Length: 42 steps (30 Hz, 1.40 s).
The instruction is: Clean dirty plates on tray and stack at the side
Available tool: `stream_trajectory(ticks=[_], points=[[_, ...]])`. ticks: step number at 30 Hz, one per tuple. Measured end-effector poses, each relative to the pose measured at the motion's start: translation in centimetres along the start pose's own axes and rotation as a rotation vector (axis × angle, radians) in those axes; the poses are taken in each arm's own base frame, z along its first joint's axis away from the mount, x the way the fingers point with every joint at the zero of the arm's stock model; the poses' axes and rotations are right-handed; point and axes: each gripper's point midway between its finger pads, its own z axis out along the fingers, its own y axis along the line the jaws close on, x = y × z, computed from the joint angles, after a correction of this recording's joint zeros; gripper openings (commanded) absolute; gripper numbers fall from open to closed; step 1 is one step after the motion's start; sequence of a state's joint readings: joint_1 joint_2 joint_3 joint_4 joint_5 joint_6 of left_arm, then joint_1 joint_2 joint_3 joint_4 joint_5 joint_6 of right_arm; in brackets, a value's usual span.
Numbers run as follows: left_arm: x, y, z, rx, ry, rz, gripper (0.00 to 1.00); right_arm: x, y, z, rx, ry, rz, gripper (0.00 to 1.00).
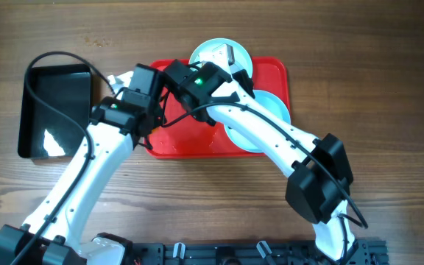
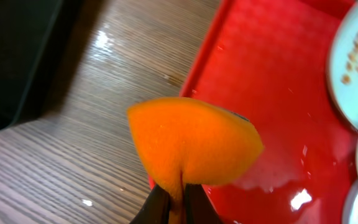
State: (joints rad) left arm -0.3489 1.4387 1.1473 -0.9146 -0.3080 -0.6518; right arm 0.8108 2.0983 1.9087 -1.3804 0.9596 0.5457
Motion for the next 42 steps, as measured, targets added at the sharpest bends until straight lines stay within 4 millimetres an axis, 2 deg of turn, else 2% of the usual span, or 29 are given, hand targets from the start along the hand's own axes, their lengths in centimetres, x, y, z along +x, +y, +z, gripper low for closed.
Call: stream_trajectory(ticks=[2,9,19,22,28,34,39,42], points=[[-0.7,1.5,0.4,-0.026,0.005,-0.064,0.04,-0.3,0.4,-0.6,-0.002,-0.023,0.001,0.04],[-1.8,5.0,1.3,-0.062,0.048,-0.202,0.04,-1.7,3.2,-3.8,-0.042,-0.146,-0.039,0.04],[-1.9,8.5,1.8,-0.117,0.093,-0.3,0.04,-2.6,2.5,-3.9,0.003,-0.186,-0.058,0.04],[-2.0,9.6,1.9,-0.122,0.106,-0.342,0.04,-2.9,3.0,-3.9,-0.019,-0.19,-0.08,0.04],[-1.8,8.9,2.0,-0.076,0.132,-0.354,0.04,-1.3,6.8,-4.2,-0.245,-0.106,-0.144,0.04],[-1.3,7.5,1.9,-0.038,0.151,-0.315,0.04,0.2,10.8,-3.7,-0.617,0.079,-0.067,0.04],[-0.6,5.6,1.6,0.015,0.174,-0.271,0.04,-0.4,11.0,-1.3,-0.82,0.198,0.067,0.04],[-0.7,3.8,1.5,0.062,0.155,-0.232,0.04,0.5,12.1,0.5,-0.9,0.253,0.117,0.04]])
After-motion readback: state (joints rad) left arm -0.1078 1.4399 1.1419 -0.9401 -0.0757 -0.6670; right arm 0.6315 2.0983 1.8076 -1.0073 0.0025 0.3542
